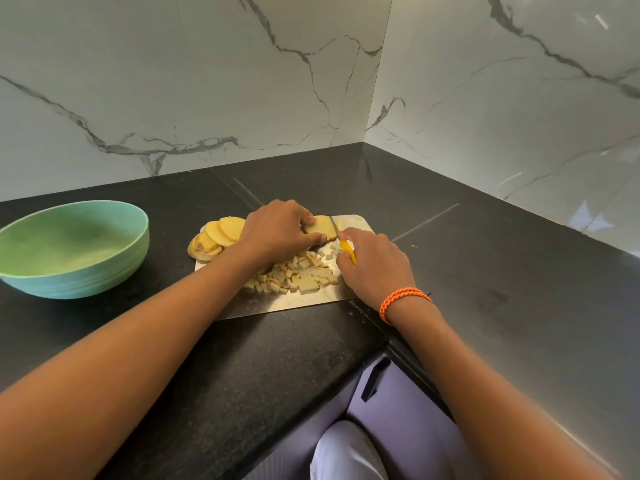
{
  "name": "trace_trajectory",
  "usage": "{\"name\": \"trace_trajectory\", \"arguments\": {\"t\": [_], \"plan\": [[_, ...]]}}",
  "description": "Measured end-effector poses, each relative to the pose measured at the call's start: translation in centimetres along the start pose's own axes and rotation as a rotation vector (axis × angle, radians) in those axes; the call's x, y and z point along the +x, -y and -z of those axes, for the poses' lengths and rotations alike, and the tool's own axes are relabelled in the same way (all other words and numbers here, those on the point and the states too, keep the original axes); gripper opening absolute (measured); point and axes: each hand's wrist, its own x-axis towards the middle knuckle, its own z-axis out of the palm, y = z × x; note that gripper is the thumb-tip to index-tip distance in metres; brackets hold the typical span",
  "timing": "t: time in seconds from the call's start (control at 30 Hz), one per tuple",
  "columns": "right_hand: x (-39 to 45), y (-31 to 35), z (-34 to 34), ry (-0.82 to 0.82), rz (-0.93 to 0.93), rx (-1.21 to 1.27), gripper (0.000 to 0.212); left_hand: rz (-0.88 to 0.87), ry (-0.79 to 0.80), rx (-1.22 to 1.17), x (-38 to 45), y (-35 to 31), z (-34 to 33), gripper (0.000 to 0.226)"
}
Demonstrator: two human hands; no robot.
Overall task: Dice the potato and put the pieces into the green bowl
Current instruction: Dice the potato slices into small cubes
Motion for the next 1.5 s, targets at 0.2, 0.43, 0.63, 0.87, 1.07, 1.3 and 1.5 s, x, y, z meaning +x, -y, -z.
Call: {"name": "trace_trajectory", "arguments": {"t": [0.2, 0.43, 0.63, 0.87, 1.07, 1.3, 1.5], "plan": [[-3.1, -0.5, 1.0, 0.006, -0.007, -0.016, 0.039, 0.008, 0.008, -0.01, -0.1, 0.0, -0.1, 0.056], [-3.7, -0.7, 1.2, -0.005, -0.014, 0.011, 0.038, 0.012, 0.006, -0.022, -0.1, 0.1, -0.1, 0.058], [-1.1, 0.1, 0.5, -0.083, -0.022, 0.1, 0.042, 0.002, 0.005, -0.031, 0.0, 0.3, 0.0, 0.058], [1.1, 0.8, -0.3, -0.052, -0.01, 0.064, 0.043, -0.003, -0.011, -0.024, 0.3, 0.6, -0.2, 0.058], [1.5, 0.7, -0.2, -0.042, 0.001, 0.052, 0.04, 0.006, -0.02, -0.027, 0.3, 0.5, -0.4, 0.058], [-0.1, 0.8, 0.0, -0.036, -0.01, -0.013, 0.035, 0.004, -0.016, 0.004, 0.1, 0.0, -0.3, 0.054], [-2.8, 0.3, 0.8, -0.017, -0.024, -0.011, 0.039, 0.018, -0.004, -0.002, -0.2, -0.3, -0.1, 0.054]]}}
